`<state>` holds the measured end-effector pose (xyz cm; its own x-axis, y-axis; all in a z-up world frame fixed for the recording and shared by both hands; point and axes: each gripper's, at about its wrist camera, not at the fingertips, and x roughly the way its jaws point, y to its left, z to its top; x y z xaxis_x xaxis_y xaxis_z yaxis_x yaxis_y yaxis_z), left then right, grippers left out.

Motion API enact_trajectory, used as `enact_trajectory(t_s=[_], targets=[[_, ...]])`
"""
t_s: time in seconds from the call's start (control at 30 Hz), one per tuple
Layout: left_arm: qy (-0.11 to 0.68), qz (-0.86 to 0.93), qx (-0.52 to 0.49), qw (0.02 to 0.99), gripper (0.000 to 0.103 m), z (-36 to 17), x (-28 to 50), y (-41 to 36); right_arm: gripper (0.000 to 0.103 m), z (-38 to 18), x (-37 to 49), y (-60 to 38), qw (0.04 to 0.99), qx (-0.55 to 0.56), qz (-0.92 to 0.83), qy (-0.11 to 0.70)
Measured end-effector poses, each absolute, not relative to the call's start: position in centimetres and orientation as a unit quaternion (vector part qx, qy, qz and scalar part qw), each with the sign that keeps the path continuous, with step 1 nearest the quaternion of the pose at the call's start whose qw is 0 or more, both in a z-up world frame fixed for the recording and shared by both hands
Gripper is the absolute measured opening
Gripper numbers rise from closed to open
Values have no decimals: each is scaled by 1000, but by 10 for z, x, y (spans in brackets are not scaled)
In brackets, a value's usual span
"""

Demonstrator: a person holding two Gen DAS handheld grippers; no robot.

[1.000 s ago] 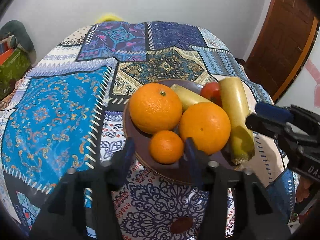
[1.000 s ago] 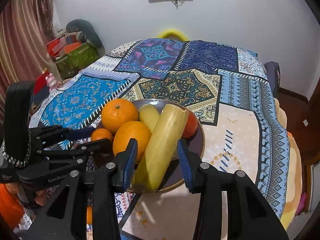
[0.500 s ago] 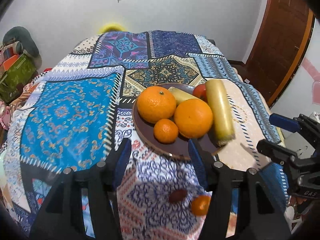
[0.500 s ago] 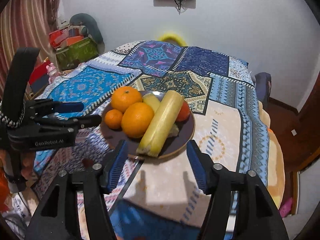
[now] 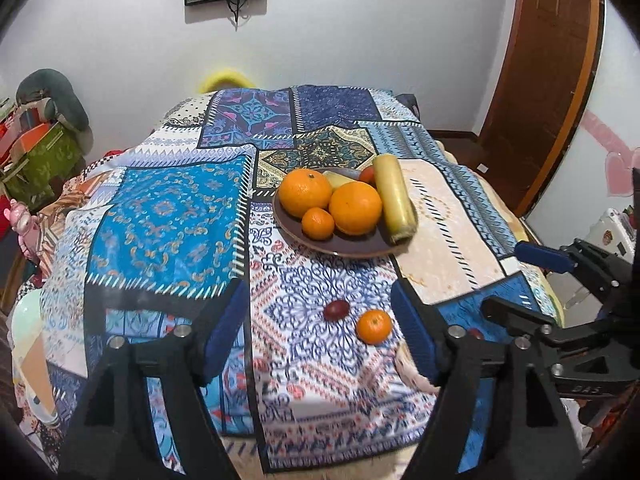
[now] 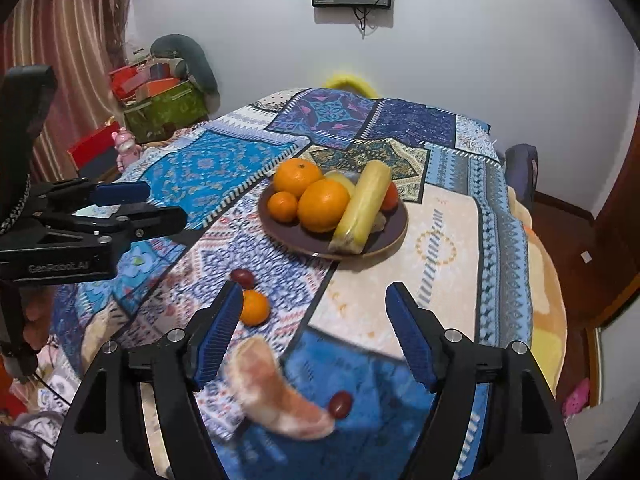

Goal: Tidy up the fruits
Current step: 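Grasp the peeled pomelo segment on the quilt with the right gripper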

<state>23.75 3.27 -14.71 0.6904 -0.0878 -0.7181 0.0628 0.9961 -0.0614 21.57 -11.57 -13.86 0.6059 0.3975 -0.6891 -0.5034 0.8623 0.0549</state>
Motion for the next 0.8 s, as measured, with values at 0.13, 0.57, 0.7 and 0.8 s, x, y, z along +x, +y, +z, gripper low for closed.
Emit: enact_trajectory(t_s=[0.13, 0.57, 0.7, 0.8], targets=[[390, -39, -12, 920, 82, -149, 219, 33, 77, -144, 203, -113, 891, -63, 254, 372], [450, -43, -46, 891, 83, -195, 201, 50, 77, -188, 195, -92, 855, -72, 274, 434], [460, -43, -58, 885, 83, -205, 204, 55, 77, -208, 202, -86, 835, -83, 283, 464], [463, -41, -62, 883, 83, -210, 207, 57, 72, -220, 206, -82, 823, -91, 288, 481]])
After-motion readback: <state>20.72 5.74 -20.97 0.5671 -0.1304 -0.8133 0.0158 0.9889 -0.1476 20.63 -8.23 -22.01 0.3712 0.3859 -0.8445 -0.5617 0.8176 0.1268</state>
